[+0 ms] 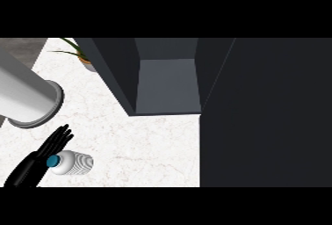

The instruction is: Pick up the bottled water, place it into the cabinet and close the cabinet

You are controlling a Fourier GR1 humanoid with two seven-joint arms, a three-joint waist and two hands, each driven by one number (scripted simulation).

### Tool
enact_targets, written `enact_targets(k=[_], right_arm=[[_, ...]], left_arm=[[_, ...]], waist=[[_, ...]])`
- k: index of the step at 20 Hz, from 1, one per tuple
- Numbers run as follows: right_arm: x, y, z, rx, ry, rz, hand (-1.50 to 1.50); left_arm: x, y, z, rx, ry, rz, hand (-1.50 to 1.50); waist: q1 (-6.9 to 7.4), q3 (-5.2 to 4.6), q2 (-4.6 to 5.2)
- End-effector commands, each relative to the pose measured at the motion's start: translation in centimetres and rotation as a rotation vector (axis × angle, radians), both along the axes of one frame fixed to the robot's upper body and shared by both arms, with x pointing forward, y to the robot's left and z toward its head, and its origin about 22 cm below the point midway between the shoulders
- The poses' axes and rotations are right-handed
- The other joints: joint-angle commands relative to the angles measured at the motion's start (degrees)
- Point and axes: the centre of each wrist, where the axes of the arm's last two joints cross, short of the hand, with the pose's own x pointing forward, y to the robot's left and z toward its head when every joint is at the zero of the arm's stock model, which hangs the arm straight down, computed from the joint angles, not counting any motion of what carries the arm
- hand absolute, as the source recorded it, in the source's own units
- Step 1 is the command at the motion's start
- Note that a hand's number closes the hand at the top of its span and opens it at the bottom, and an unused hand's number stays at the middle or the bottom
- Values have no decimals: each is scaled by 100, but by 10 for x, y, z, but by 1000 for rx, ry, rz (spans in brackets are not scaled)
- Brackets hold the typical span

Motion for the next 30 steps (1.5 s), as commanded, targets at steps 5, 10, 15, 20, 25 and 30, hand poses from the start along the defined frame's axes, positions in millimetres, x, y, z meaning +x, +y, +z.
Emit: enact_targets(k=[5, 10, 15, 20, 25, 30], right_arm=[[-21, 20, 39, 109, -75, 58, -150], [-25, 16, 28, 97, -71, 55, -150], [-29, 8, 33, 84, -79, 57, -150], [-25, 5, 29, 78, -88, 57, -150], [-26, 8, 32, 67, -85, 44, -150], [-33, -4, 29, 48, -89, 28, -150]], left_arm=[[9, 7, -35, -35, -5, 35, -150], [-2, -4, -63, -142, 44, -3, -150], [6, -5, -64, -205, 29, -73, -150], [7, -35, -83, -286, 35, -66, 150], [17, -35, -80, -433, 61, -86, 150], [22, -27, -73, -402, 55, -130, 150]], waist=[[-42, -13, 18], [-28, -6, 6], [-59, -13, -1], [-25, -20, 21], [7, -20, 14], [9, -5, -5]])
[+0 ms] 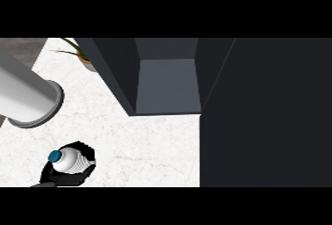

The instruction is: Pick up the bottled water, place it into the cabinet and close the cabinet

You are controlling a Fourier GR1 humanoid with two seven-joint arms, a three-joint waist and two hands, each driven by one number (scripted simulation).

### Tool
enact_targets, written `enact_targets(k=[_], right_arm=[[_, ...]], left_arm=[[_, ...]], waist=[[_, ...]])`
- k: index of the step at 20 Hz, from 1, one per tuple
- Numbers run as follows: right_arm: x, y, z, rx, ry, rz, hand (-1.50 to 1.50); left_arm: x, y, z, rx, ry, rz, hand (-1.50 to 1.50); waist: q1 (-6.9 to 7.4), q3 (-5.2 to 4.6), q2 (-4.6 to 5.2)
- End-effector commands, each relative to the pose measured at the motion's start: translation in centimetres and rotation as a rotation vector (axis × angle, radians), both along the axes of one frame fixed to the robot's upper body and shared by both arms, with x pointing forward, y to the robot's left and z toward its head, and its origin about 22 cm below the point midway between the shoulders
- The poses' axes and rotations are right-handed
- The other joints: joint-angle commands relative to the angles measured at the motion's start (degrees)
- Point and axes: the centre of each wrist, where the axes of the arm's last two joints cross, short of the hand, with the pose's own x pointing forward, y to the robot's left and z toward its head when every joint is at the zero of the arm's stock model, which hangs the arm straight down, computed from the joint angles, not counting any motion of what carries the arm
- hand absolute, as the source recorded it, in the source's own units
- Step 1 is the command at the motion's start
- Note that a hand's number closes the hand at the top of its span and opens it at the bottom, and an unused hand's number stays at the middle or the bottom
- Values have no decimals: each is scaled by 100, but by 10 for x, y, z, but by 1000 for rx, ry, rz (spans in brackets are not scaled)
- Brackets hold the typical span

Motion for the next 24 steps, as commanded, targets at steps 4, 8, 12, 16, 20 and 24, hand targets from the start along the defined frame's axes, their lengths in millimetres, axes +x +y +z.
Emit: enact_targets(k=[4, 8, 12, 16, 20, 24], right_arm=[[-17, 22, 37, 31, -58, 18, -150], [-16, 15, 30, 18, -54, 9, -150], [-16, 21, 43, 32, -86, 16, -150], [-22, 17, 43, 34, -58, -4, -150], [-22, 16, 47, 24, -53, -3, -150], [-20, 7, 44, 35, -64, 11, -150]], left_arm=[[0, -13, -8, -160, -128, 124, 150], [2, 6, -2, -131, -157, 507, 150], [18, -20, 2, -95, -199, 513, 150], [26, -42, 15, -107, -174, 455, 150], [46, -72, 37, -84, -224, 403, 150], [38, -103, 47, -84, -213, 361, 150]], waist=[[23, -6, 0], [68, -3, -15], [113, 11, -6], [150, 23, -29], [150, 20, -22], [190, 21, -24]])
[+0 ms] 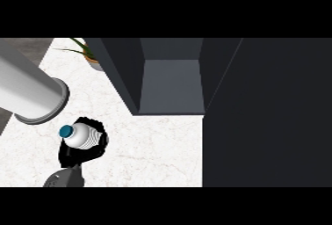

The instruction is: Pick up the bottled water, place it into the cabinet and close the cabinet

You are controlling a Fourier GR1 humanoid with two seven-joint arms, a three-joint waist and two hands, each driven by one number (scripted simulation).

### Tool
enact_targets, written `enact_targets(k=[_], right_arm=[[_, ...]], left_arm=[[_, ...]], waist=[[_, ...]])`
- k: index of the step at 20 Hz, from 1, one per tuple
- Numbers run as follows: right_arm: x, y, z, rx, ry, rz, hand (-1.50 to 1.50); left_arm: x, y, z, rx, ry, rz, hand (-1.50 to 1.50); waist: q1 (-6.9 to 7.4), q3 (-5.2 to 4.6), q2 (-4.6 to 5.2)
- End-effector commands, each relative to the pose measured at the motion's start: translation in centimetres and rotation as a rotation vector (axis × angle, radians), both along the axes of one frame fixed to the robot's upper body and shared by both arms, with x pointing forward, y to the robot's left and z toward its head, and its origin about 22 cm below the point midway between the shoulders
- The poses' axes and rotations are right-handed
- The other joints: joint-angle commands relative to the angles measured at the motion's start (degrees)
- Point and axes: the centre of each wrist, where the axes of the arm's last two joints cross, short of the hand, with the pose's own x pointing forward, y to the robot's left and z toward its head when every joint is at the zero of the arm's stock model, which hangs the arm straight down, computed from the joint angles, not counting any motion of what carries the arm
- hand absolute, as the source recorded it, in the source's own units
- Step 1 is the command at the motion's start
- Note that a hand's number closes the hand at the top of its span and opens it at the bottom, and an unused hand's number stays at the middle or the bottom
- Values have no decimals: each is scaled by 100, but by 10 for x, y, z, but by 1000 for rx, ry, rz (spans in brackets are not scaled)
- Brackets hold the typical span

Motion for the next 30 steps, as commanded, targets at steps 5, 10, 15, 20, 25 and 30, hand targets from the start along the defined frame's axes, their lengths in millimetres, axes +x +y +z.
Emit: enact_targets(k=[5, 10, 15, 20, 25, 30], right_arm=[[-2, 27, 34, 46, -83, 42, -150], [-2, 20, 33, 38, -74, 57, -150], [5, 19, 37, 56, -77, 70, -150], [4, 28, 39, 52, -92, 65, -150], [2, 23, 44, 84, -72, 66, -150], [12, 14, 29, 90, -76, 69, -150]], left_arm=[[19, -66, 54, 10, -18, -60, 150], [36, -117, 91, 53, -35, -46, 150], [47, -144, 109, 95, -39, -40, 150], [65, -159, 116, 163, -27, 45, 150], [93, -168, 118, 246, 21, 88, 150], [112, -184, 122, 285, 74, 110, 150]], waist=[[8, -2, -1], [-70, -7, 14], [-49, -8, 35], [-75, -9, 36], [-113, -12, 56], [-177, -10, 76]])
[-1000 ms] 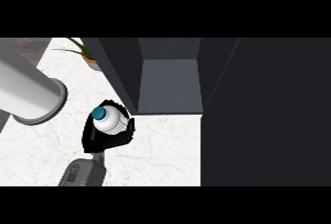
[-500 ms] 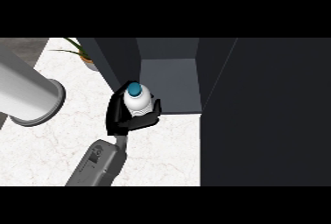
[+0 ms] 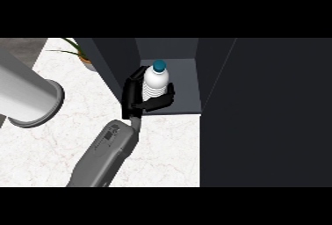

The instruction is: Pick up the bottled water, place it into the cabinet and close the cabinet

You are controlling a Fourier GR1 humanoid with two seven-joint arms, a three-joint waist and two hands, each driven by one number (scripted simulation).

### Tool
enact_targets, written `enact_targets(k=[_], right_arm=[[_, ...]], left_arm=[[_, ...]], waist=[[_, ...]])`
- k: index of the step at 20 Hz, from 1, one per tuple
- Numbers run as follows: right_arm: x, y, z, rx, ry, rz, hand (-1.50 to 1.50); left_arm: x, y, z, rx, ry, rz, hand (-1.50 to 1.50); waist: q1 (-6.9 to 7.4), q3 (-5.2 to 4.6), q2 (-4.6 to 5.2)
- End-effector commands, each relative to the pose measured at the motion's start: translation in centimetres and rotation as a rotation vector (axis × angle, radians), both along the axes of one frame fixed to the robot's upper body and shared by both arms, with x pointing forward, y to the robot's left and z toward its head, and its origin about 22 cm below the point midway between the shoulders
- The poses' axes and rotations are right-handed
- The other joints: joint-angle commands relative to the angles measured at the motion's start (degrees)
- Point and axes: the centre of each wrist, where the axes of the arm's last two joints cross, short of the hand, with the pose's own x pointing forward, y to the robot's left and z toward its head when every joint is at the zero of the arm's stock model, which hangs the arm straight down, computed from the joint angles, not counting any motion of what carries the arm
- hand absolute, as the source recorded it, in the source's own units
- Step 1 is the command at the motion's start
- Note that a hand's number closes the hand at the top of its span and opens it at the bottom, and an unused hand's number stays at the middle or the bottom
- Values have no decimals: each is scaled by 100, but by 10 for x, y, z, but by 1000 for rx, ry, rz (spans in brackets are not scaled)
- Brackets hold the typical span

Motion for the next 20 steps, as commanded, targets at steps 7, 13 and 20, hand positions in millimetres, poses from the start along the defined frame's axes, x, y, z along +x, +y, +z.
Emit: enact_targets(k=[7, 13, 20], right_arm=[[-4, 11, 30, 76, -37, 60, -150], [2, 1, 24, 72, -56, 79, -150], [4, 6, 14, 76, -40, 69, -150]], left_arm=[[41, -4, 3, 8, 51, 49, 150], [56, -10, 8, 77, -3, 96, 150], [74, -9, 14, 166, -3, 146, 150]], waist=[[-143, -5, 43], [-180, -4, 66], [-190, -1, 91]])
